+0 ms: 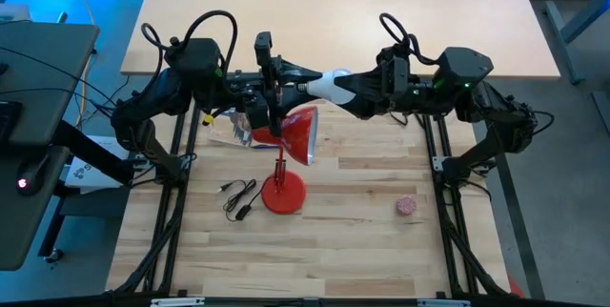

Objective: Screw lightbulb
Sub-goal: Insert the lightbulb on the lamp

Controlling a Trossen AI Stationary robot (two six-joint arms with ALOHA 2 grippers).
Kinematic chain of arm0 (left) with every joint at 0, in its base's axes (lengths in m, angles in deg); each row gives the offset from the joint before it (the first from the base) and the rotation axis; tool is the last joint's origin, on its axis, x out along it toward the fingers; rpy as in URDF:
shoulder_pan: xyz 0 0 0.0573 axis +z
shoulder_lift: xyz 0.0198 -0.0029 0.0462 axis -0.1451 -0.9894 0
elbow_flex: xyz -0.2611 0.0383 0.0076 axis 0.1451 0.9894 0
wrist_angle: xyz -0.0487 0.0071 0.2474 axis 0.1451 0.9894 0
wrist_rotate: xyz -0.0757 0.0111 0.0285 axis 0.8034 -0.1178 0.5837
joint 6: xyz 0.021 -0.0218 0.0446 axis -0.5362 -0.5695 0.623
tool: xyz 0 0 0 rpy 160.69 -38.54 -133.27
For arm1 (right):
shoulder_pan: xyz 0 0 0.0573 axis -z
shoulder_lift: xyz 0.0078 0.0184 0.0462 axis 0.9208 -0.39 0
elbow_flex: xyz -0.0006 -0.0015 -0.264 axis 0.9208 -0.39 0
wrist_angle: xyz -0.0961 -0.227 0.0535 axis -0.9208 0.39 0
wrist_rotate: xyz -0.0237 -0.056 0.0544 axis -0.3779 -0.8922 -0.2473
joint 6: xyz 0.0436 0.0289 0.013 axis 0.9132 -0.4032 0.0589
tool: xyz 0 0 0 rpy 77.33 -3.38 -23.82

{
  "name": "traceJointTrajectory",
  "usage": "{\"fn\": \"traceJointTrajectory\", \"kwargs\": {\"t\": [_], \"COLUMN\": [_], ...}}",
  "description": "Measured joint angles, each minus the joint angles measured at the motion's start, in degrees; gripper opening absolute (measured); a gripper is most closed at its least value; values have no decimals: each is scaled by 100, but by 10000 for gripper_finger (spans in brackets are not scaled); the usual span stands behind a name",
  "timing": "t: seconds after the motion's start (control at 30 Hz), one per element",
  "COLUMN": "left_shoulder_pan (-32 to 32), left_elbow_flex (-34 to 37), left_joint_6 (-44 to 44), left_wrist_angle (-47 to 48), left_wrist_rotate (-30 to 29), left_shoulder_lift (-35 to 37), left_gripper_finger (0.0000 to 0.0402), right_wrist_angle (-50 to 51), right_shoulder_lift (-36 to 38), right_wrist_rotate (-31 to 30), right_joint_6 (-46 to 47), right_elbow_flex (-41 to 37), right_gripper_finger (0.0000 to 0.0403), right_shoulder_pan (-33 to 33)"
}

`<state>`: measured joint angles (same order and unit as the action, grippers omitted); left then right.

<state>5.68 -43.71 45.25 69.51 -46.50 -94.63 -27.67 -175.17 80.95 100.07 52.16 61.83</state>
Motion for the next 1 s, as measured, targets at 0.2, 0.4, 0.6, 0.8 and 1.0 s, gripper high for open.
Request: {"fn": "traceJointTrajectory", "kwargs": {"t": [0.2,0.4,0.6,0.8,1.0], "left_shoulder_pan": [0,-2,-1,-1,-2], "left_elbow_flex": [0,2,0,0,0], "left_joint_6": [0,0,-51,-142,-142], "left_wrist_angle": [-2,-82,-123,-120,-117], "left_wrist_rotate": [0,0,0,0,0], "left_shoulder_lift": [0,0,0,2,1], "left_gripper_finger": [129,129,129,129,129], "right_wrist_angle": [2,2,1,0,0], "right_shoulder_lift": [0,0,0,0,0], "right_wrist_rotate": [0,-1,-1,0,-2], "right_joint_6": [0,0,0,0,0], "right_elbow_flex": [0,0,0,0,0], "right_gripper_finger": [384,384,384,384,384], "right_shoulder_pan": [0,0,0,0,0]}}
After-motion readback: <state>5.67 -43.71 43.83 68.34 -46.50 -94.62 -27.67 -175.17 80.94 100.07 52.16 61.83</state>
